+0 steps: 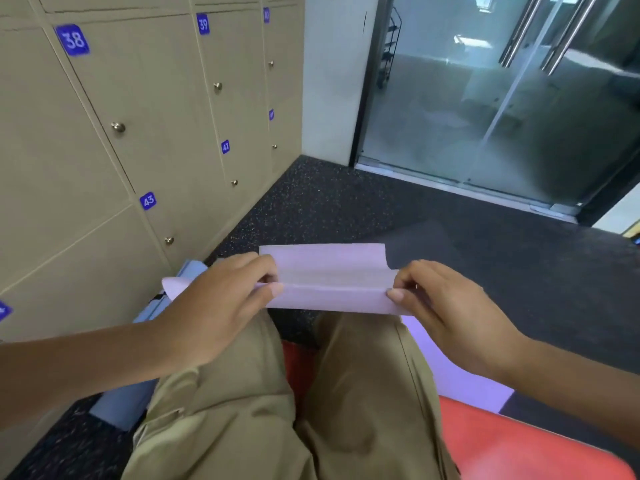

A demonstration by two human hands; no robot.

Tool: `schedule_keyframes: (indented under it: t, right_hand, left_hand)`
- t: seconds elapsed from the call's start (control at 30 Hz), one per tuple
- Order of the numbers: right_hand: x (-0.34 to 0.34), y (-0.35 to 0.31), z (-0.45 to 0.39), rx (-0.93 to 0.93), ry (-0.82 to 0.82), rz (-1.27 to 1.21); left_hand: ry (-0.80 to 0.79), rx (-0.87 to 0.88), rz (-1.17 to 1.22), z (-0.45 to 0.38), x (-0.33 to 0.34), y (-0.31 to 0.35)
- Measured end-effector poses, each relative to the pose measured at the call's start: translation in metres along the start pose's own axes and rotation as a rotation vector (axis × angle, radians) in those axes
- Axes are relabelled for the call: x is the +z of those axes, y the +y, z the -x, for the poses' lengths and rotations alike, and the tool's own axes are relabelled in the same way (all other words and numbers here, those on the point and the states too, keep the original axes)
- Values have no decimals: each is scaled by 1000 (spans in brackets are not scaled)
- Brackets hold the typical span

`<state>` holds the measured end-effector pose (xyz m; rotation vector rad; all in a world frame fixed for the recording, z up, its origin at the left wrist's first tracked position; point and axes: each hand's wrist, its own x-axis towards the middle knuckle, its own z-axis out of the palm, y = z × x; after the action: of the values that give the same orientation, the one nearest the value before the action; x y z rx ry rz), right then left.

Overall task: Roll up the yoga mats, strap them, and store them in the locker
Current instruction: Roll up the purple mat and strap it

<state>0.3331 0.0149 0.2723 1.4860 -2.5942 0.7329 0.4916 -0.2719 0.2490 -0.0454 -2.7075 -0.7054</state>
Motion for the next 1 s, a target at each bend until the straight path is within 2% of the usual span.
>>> schedule_keyframes:
  t: [0.27,0.6,0.7,0.83,1.0]
  right_hand:
    - [52,3,62,33,-85,-69]
    - [74,8,72,70,-209,-67]
    - [77,10,68,118,-225,-122]
    - [80,18,59,202,-278,-242]
    - [83,20,55,326,-213,-460]
  left_hand:
    - [-117,-148,126,55,38,0]
    - [-150,-215,44,83,71,-4]
    - [-133,-223,2,84,79,-4]
    - [-126,-266,59,74,80,-10]
    - [-286,-218,84,56,70,-34]
